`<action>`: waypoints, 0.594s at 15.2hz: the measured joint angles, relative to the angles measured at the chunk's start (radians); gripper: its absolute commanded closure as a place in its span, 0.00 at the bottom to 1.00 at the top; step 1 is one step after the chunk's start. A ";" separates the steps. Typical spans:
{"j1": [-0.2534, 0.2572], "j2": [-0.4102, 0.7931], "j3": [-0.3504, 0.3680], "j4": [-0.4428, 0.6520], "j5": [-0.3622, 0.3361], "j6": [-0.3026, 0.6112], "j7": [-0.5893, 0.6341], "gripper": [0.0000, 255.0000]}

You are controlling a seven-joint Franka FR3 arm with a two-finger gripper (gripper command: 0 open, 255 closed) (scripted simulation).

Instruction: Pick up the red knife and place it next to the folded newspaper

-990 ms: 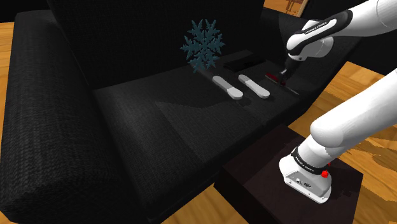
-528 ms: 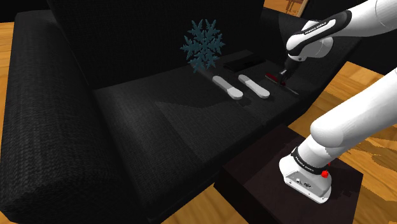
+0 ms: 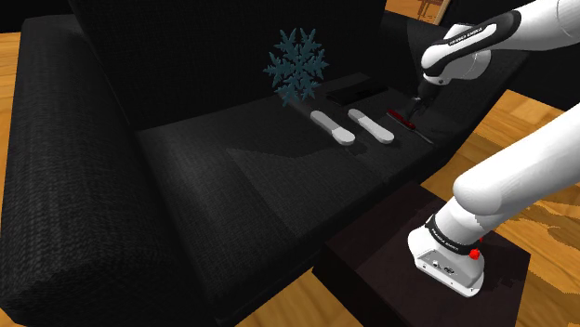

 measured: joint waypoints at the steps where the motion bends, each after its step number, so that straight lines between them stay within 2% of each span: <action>1: -0.001 -0.019 0.005 0.014 -0.006 -0.031 0.008 0.00; 4: -0.006 -0.058 0.013 0.031 -0.022 -0.087 0.019 0.00; 9: -0.006 -0.061 0.014 0.038 -0.022 -0.097 0.019 0.00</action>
